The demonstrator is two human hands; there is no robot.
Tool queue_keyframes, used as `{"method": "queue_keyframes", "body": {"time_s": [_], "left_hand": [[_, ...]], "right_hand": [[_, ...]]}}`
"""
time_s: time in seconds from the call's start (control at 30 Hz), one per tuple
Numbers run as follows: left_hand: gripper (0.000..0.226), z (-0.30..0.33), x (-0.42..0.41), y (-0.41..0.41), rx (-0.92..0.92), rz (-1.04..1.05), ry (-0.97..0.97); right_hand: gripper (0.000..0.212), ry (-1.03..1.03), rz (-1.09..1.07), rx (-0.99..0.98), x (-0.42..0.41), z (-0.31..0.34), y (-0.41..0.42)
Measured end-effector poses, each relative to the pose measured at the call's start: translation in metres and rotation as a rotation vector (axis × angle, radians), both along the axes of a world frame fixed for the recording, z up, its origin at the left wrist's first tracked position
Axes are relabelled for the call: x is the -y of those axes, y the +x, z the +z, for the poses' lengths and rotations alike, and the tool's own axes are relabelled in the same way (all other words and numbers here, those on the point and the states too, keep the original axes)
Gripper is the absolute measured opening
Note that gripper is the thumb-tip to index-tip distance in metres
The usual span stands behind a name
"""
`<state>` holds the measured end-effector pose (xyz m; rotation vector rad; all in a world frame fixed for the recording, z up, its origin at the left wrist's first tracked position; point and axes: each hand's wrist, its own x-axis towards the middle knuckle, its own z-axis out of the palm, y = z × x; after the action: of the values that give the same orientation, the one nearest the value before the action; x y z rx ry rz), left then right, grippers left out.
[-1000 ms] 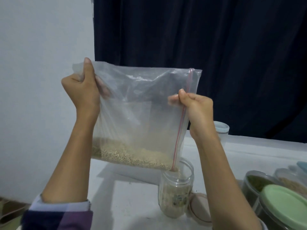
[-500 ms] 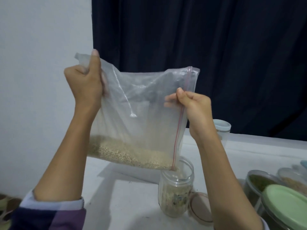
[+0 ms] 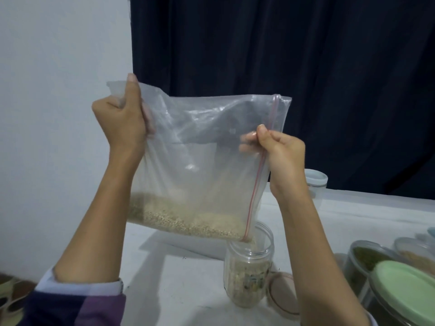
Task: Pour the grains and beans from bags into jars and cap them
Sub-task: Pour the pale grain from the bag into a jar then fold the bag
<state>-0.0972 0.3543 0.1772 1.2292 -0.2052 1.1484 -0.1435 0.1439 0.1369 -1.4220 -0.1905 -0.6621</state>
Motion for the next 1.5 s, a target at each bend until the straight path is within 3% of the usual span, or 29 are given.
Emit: {"method": "queue_keyframes", "body": {"time_s": [0.43, 0.73, 1.03, 1.5], "left_hand": [[0.056, 0.0, -0.006, 0.0, 0.02, -0.003, 0.001], [0.068, -0.001, -0.007, -0.001, 0.016, -0.019, 0.01], [0.058, 0.0, -0.008, -0.002, -0.003, -0.029, -0.003], [0.064, -0.005, -0.01, 0.005, -0.029, 0.007, 0.036]], "right_hand": [[0.027, -0.003, 0.048, 0.026, 0.003, 0.003, 0.0], [0.027, -0.066, 0.076, 0.019, 0.001, 0.006, -0.005], [0.027, -0.021, 0.054, 0.034, 0.003, 0.006, -0.007], [0.028, -0.024, 0.065, 0.024, 0.0, 0.003, -0.006]]}}
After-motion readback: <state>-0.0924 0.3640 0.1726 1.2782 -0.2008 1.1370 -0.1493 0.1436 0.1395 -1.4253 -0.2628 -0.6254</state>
